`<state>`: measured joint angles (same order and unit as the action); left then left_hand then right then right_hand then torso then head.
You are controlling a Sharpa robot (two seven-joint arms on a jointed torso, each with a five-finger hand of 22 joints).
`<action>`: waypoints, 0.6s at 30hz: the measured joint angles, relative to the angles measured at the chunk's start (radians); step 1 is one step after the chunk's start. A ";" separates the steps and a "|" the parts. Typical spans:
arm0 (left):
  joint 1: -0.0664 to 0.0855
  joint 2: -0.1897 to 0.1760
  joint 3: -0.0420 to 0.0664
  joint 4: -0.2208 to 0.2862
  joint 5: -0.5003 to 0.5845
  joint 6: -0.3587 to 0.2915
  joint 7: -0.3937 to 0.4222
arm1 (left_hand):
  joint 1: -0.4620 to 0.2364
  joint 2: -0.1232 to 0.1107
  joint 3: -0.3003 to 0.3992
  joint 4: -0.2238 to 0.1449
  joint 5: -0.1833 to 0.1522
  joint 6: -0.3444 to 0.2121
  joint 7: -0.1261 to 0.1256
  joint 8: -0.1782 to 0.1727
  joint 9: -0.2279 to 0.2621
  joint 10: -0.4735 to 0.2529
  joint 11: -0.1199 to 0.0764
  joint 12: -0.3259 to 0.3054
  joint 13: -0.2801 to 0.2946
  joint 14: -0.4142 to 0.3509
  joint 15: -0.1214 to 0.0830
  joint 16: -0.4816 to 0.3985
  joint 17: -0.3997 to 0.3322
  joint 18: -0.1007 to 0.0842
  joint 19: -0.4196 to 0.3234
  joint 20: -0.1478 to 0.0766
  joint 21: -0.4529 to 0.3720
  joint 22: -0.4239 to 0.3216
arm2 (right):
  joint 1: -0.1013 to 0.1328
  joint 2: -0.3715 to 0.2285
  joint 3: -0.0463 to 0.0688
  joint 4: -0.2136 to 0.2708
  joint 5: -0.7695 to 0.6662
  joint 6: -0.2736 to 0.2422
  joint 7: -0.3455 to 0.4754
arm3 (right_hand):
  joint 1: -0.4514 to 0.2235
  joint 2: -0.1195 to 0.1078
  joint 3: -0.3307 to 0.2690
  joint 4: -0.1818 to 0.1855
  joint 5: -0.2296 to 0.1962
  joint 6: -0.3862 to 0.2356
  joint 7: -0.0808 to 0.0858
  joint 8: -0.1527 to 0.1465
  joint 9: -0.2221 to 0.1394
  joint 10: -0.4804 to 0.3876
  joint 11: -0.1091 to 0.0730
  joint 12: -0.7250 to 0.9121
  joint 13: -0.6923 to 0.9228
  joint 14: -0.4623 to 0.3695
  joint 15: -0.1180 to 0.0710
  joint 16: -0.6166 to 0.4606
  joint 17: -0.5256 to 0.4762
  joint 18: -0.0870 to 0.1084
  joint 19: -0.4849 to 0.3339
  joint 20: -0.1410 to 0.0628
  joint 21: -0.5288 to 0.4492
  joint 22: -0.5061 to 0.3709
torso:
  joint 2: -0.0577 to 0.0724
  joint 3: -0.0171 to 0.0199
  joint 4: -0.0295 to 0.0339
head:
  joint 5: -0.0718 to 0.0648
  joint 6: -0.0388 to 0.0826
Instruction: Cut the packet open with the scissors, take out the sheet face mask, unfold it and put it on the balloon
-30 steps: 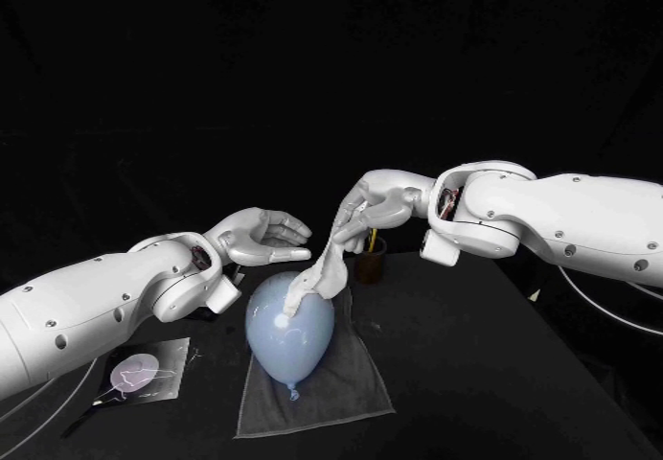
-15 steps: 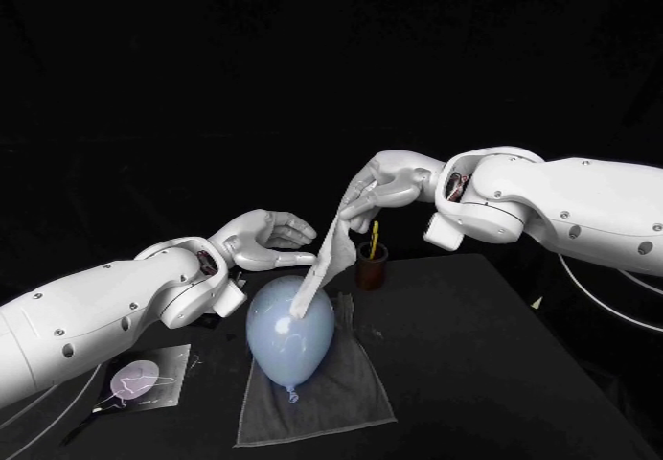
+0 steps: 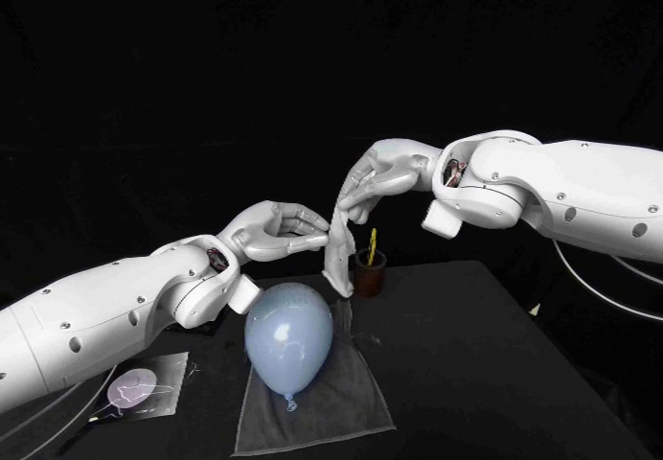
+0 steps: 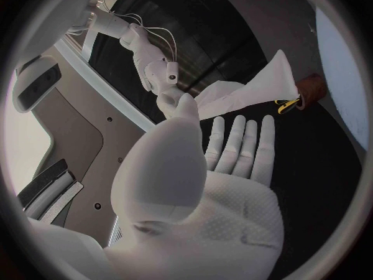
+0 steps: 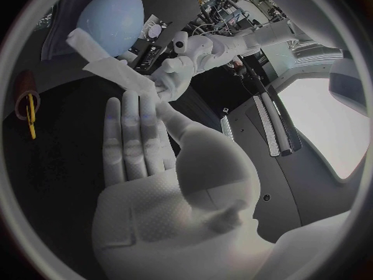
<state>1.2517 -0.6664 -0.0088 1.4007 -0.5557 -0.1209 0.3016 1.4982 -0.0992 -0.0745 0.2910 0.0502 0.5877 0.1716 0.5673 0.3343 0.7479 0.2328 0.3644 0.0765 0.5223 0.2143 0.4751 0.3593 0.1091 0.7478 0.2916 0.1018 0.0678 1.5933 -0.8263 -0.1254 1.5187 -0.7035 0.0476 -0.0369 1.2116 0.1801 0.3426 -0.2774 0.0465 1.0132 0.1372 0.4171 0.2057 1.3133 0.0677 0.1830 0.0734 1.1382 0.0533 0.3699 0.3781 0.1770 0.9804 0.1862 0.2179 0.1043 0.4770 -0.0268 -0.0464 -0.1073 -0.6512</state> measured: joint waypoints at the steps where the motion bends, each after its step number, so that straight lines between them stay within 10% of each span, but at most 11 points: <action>1: 0.001 0.004 0.000 0.000 0.004 -0.001 0.001 | -0.003 -0.003 -0.003 0.003 0.000 0.000 0.000 0.000 -0.004 0.001 0.001 -0.002 -0.002 0.000 0.000 0.000 -0.003 0.000 -0.003 0.000 0.000 0.000 | 0.001 0.002 0.000 -0.002 0.000 0.004 -0.003 | -0.004 -0.004 0.011 -0.001 0.000 0.000 0.000 0.001 0.000 0.000 0.000 0.000 0.001 0.000 0.000 -0.004 0.003 0.000 0.000 0.000 0.000 0.001 | 0.000 -0.0001 0.0000 | 0.000 0.001; 18: 0.013 0.055 0.001 -0.016 0.020 -0.057 -0.010 | 0.033 0.026 0.009 -0.008 0.000 0.100 0.013 -0.010 -0.044 0.081 -0.019 0.029 -0.003 0.089 -0.023 0.012 -0.037 0.022 0.052 -0.003 0.014 0.005 | 0.006 0.041 0.000 -0.027 -0.008 0.036 -0.037 | -0.026 -0.026 0.071 0.003 -0.001 0.000 0.000 0.009 0.007 0.009 0.001 -0.004 0.002 0.007 0.000 -0.014 0.015 0.000 0.000 0.000 0.008 0.005 | 0.002 0.0003 0.0006 | 0.005 0.004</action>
<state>1.2642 -0.6111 -0.0081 1.3851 -0.5353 -0.1783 0.2913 1.5312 -0.0731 -0.0656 0.2827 0.0502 0.6876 0.1844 0.5569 0.2902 0.8293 0.2136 0.3938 0.0732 0.6111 0.1913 0.4874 0.3220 0.1312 0.8000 0.2883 0.1153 0.0730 1.5992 -0.7849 -0.1258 1.4919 -0.7120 0.0835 -0.0744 1.1852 0.1538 0.4141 -0.2749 0.0457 1.0132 0.1370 0.4260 0.2131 1.3220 0.0683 0.1793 0.0753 1.1455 0.0531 0.3556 0.3932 0.1765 0.9803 0.1862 0.2263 0.1091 0.4786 -0.0266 -0.0458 -0.1018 -0.6471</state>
